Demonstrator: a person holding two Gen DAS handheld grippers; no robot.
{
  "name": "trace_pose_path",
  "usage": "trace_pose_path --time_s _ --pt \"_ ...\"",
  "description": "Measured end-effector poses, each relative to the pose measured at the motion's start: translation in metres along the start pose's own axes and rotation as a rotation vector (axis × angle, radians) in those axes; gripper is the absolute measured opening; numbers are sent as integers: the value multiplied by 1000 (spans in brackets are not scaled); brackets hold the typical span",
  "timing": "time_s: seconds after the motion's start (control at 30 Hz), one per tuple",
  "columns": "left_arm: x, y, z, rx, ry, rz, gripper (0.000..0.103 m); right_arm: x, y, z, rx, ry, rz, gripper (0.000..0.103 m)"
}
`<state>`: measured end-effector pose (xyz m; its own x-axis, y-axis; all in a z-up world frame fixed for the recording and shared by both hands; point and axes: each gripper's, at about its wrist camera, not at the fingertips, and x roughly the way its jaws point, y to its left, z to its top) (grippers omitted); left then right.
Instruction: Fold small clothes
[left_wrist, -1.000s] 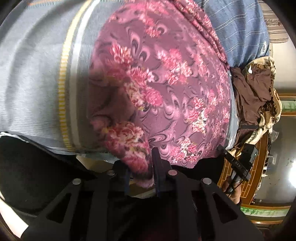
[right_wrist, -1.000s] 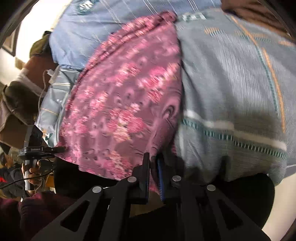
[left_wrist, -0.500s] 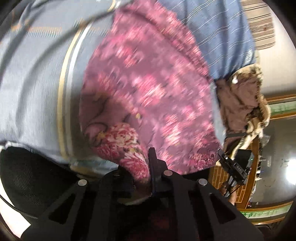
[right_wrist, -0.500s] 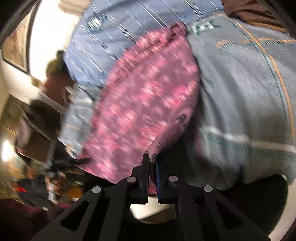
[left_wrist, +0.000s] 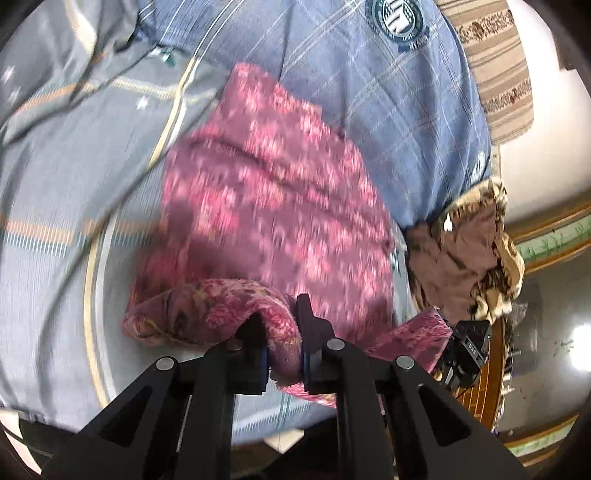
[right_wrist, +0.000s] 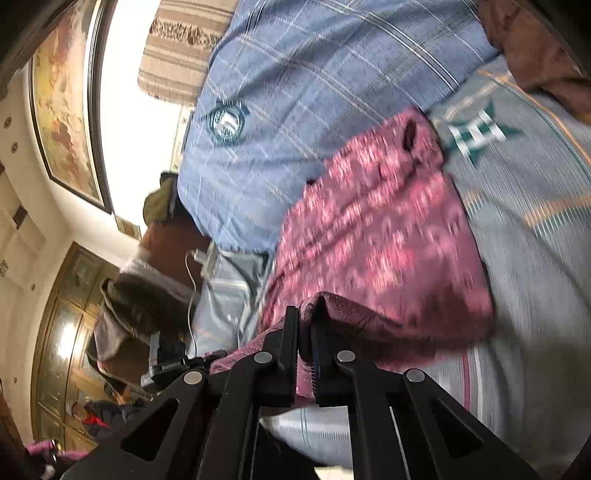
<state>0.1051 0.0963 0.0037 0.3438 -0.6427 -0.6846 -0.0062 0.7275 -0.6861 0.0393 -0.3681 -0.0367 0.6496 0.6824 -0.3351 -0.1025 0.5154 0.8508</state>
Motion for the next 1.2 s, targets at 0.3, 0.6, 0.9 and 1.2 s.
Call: trace_pose_path --time_s 0.3,0.6,0.9,1.2 --pt "41 -4 110 -11 -77 -3 10 50 -32 84 101 -118 97 5" --pt "120 -10 197 -18 -38 77 10 93 -92 151 243 -223 85 4" --pt "165 17 227 -108 64 136 10 92 -83 166 126 -138 -106 17" --pt "158 11 215 -89 51 147 14 98 -86 147 269 -95 3 64"
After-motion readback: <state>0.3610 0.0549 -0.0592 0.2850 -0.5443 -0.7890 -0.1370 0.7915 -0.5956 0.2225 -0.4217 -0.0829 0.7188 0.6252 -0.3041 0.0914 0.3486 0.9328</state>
